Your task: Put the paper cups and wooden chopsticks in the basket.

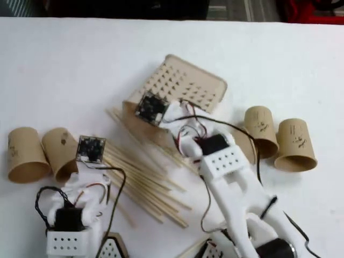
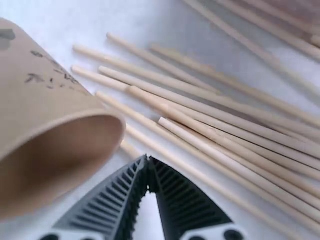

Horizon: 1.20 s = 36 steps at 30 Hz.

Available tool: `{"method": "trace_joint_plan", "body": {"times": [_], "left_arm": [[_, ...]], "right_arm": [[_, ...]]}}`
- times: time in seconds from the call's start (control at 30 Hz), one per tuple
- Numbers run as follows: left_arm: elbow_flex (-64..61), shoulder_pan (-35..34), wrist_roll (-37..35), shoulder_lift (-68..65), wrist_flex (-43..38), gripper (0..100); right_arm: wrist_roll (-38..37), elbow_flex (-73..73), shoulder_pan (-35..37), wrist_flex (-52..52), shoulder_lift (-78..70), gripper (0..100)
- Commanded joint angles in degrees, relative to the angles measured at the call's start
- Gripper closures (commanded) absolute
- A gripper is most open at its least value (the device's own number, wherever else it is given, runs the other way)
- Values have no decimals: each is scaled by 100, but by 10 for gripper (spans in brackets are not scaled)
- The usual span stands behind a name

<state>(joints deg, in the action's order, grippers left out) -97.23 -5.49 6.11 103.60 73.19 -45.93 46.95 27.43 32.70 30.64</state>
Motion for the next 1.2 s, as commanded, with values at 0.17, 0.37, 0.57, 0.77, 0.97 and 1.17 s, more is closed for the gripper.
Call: {"method": "trace_joint_plan", "body": {"times": [0.17,0.37,0.57,0.77,0.97,1.17], "left_arm": [[26,-31,53,40,26,970],[26,-31,53,40,26,970],[26,-31,53,40,26,970],[26,-31,53,40,26,970],[26,-31,53,40,26,970],[26,-31,53,40,26,970]], "right_arm": [[-26,-44,-136,-57,1560,981],[-18,-44,-541,-418,1657,981],[-18,-35,-840,-708,1648,981],[158,-9,-901,-673,1648,862],[492,-9,-910,-673,1648,851],[844,-378,-1024,-655,1657,850]]}}
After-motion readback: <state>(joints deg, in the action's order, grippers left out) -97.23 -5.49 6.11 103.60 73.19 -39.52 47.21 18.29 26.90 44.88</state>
